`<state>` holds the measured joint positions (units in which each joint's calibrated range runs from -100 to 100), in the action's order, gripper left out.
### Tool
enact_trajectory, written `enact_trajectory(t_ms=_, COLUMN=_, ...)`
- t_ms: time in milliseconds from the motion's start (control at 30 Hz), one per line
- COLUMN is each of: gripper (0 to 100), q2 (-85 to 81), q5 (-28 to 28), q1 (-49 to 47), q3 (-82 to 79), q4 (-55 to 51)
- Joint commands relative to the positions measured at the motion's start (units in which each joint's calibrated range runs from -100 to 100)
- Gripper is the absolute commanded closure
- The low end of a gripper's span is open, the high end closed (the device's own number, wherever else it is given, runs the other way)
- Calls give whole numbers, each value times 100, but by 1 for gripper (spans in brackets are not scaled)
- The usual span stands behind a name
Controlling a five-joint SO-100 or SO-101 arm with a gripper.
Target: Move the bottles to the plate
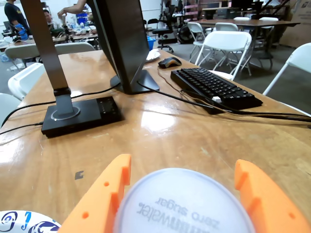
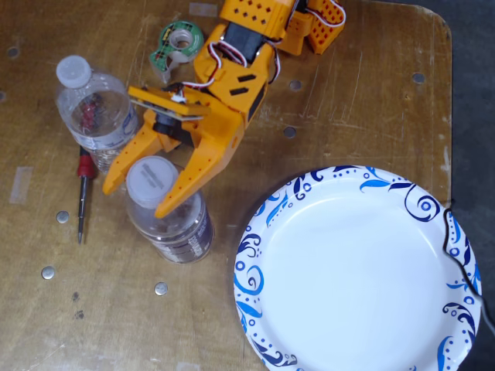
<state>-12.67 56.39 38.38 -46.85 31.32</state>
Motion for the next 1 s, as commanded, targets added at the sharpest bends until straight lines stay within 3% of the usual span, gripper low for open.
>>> enact_trajectory(t_ms=0, gripper=81, q2=-57, q5=-11, q1=60, q3=-126, q4=297)
enact_trajectory(t_ms=267, gripper=89, q2=-57, q5=-37, q1=329, q3=-342, q4=619)
enact_trajectory(t_ms=467, gripper=83, q2=-310, q5=-42, q1=286, q3=-333, q4=489)
enact_trajectory(t_ms=967, gripper=82, q2=-2089, q5=5, q1=-512, q3=1172, q4=-2940)
